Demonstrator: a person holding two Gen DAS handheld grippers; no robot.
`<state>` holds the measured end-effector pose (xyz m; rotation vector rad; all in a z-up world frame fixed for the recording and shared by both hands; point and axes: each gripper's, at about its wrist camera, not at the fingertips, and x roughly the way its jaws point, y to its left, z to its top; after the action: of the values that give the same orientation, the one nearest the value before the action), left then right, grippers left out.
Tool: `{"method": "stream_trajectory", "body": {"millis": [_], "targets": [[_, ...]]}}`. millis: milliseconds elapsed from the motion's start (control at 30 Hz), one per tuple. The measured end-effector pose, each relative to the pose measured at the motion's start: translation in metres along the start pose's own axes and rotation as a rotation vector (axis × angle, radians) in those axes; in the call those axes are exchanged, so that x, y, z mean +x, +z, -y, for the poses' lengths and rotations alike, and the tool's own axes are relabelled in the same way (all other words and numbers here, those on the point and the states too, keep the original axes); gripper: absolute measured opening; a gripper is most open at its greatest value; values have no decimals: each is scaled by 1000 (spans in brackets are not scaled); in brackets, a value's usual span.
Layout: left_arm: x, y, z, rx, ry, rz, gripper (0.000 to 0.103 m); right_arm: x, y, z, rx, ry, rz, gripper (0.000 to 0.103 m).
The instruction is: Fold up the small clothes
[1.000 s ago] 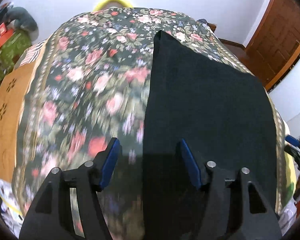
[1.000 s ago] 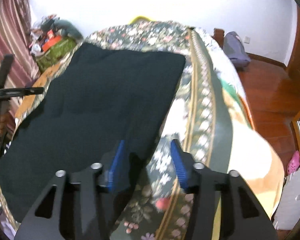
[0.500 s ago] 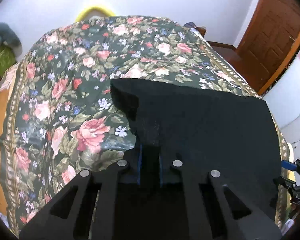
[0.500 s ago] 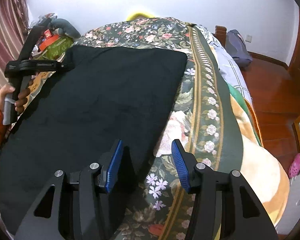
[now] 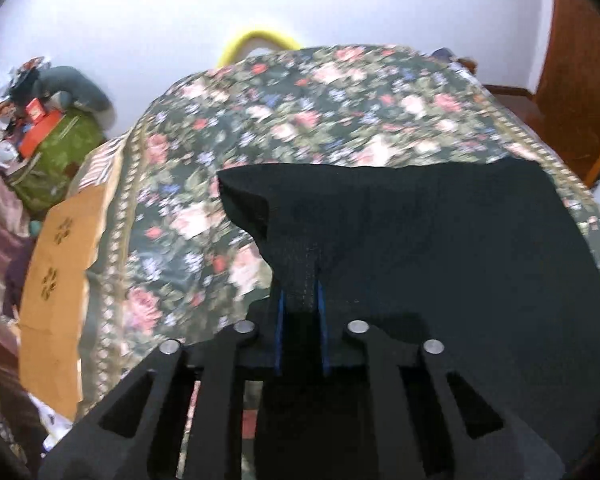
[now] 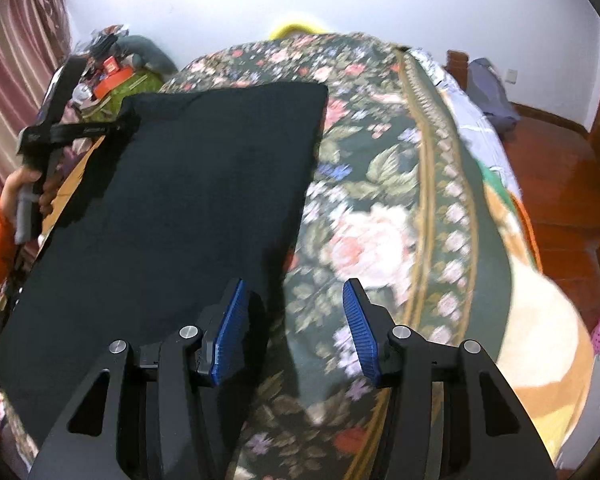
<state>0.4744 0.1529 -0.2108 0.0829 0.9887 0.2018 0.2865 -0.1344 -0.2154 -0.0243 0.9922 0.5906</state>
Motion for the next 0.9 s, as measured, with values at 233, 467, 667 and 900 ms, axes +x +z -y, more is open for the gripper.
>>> {"method": "stream_trajectory", "body": {"millis": [233,467,667,900], "targets": [[-23,-37,-18,-29,-43,-66,54,8,-26,-24,-79,46,-133,58],[-79,-115,-14,7,-126,-122,70,-13,-63,-28,-75,44,-167,65],[-115,-181,-16,-23,-159,-145,78,-32,-84,-21,-61,17,-177,65],[-146,-215,-27,1,-47,-148,80,-55,-80,-19,-79,-16,-137,65]]}}
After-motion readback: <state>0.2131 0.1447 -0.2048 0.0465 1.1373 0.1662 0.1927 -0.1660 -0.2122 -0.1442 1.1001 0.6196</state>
